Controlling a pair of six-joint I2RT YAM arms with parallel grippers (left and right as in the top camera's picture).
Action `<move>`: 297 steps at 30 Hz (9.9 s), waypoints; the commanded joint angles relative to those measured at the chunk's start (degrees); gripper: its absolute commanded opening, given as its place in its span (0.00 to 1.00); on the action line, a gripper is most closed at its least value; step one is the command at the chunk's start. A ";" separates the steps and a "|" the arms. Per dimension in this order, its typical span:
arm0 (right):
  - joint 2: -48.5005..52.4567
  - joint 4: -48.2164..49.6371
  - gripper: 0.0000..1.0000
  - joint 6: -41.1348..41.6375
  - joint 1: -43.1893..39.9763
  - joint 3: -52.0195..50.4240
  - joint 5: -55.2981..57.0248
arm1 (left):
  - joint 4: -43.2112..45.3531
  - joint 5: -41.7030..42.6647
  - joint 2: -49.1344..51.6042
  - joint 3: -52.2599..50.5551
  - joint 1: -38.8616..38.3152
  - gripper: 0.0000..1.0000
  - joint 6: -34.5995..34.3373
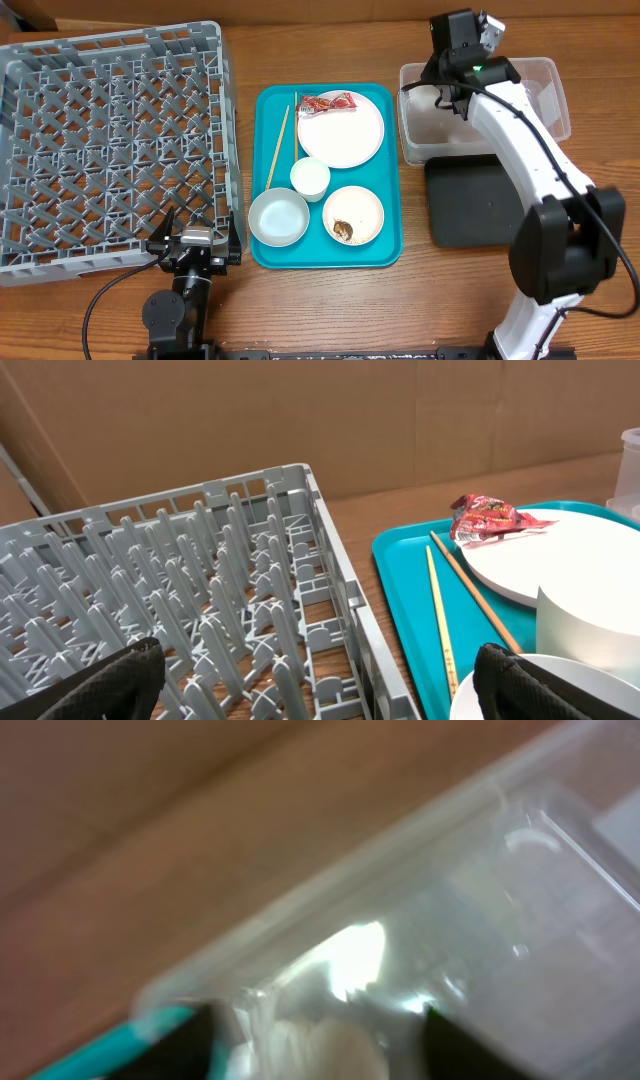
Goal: Sort waste into correct bins and load items into the dishwasher
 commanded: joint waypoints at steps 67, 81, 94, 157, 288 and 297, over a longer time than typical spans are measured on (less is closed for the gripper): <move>8.70 -7.26 0.04 -4.55 12.17 15.17 -26.53 | -0.17 -0.31 -0.61 -0.24 -0.37 1.00 -0.66; 5.01 -21.64 0.13 -7.50 -4.22 18.56 -10.71 | -0.17 -0.31 -0.61 -0.24 -0.37 1.00 -0.63; 0.22 -32.09 0.87 -11.04 -0.87 20.37 -19.17 | -0.17 -0.28 -0.61 -0.24 -0.37 1.00 -0.66; -4.61 -11.91 0.30 -16.31 36.57 -19.63 -25.38 | -0.17 -0.31 -0.61 -0.24 -0.37 1.00 -0.66; -33.83 -11.74 0.04 -60.02 -49.90 -50.95 -103.41 | -0.17 -0.39 -0.55 -0.24 -0.37 1.00 -0.66; -27.89 -6.29 0.04 -60.06 -50.40 -54.05 -111.40 | -0.17 -0.39 -0.55 -0.24 -0.37 1.00 -0.66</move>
